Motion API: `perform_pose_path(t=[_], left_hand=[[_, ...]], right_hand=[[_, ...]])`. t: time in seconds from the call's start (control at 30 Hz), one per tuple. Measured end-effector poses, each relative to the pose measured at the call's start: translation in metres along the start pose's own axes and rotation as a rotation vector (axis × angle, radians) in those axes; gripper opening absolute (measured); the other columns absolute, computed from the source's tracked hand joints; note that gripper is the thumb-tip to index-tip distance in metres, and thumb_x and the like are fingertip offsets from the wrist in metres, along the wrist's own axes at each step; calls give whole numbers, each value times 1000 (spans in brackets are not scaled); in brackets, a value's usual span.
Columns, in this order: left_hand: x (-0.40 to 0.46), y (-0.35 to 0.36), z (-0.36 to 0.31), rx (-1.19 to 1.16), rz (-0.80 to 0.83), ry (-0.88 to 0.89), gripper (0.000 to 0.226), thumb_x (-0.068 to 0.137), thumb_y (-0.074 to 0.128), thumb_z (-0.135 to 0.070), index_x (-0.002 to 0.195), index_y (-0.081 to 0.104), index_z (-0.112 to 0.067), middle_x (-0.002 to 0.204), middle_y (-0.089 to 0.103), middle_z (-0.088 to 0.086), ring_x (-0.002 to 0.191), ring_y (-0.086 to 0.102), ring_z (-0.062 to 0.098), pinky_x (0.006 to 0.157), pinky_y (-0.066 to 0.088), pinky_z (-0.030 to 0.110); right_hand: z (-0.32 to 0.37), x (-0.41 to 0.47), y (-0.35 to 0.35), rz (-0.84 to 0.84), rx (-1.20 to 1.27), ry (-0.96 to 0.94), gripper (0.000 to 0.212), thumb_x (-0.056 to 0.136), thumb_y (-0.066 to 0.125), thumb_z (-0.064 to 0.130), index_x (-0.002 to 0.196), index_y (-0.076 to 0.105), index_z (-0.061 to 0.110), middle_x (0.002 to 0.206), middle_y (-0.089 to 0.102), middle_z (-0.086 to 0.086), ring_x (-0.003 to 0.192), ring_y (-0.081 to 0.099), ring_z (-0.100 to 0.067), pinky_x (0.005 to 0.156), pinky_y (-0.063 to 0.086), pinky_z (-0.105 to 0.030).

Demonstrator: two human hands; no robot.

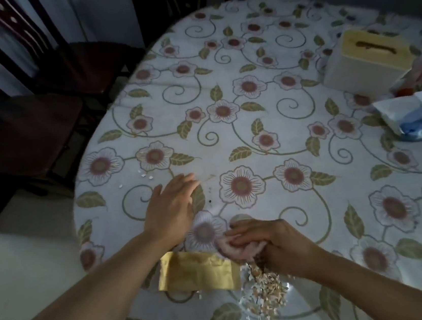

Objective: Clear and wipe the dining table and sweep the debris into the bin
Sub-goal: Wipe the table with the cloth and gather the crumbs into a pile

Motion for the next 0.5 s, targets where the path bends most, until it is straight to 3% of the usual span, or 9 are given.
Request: perform_pose_path(t=[0.1, 0.17, 0.27, 0.3, 0.4, 0.5], left_hand=[[-2, -19, 14, -37, -95, -11, 45, 86, 52, -1, 129, 53, -10, 141, 49, 5, 135, 41, 22, 104, 36, 48], [5, -26, 30, -1, -94, -61, 48, 86, 52, -3, 134, 49, -12, 144, 46, 3, 136, 38, 21, 106, 34, 47], [19, -27, 50, 28, -60, -105, 55, 89, 47, -9, 142, 36, -20, 153, 30, -4, 143, 23, 14, 112, 25, 43], [24, -26, 54, 31, -58, -110, 55, 90, 46, -9, 142, 35, -21, 154, 27, -6, 144, 20, 12, 113, 24, 42], [35, -22, 58, 1, -51, -111, 51, 91, 43, -7, 141, 37, -19, 153, 30, -4, 144, 19, 12, 112, 23, 41], [34, -21, 57, -23, -84, -81, 50, 88, 45, -4, 137, 43, -13, 149, 39, 2, 141, 29, 18, 107, 27, 42]], right_hand=[[7, 36, -29, -118, 124, -17, 48, 75, 44, -13, 115, 65, 6, 121, 63, 1, 114, 59, -9, 98, 48, -25], [2, 81, -52, -235, 18, -11, 51, 76, 45, -20, 117, 64, 6, 123, 60, 0, 117, 56, -14, 102, 44, -23], [-16, 146, -72, -340, -144, 65, 49, 81, 45, -17, 121, 62, 7, 131, 57, -5, 122, 48, -15, 98, 25, 3], [-23, 161, -72, -348, -163, 99, 47, 83, 46, -15, 123, 60, 6, 134, 54, -7, 124, 47, -17, 95, 22, 6], [-27, 172, -59, -348, -213, 134, 51, 80, 47, -16, 126, 57, 5, 139, 50, -9, 129, 45, -20, 97, 18, 4], [-4, 137, -20, -219, -234, -8, 57, 77, 49, -16, 126, 58, 12, 136, 52, -1, 125, 45, -7, 105, 31, -11]])
Point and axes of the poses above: each hand's wrist, its own x-axis towards the middle knuckle, its own y-axis out of the palm, z = x × y, the point moved 6 cm from there along x, towards the middle knuckle
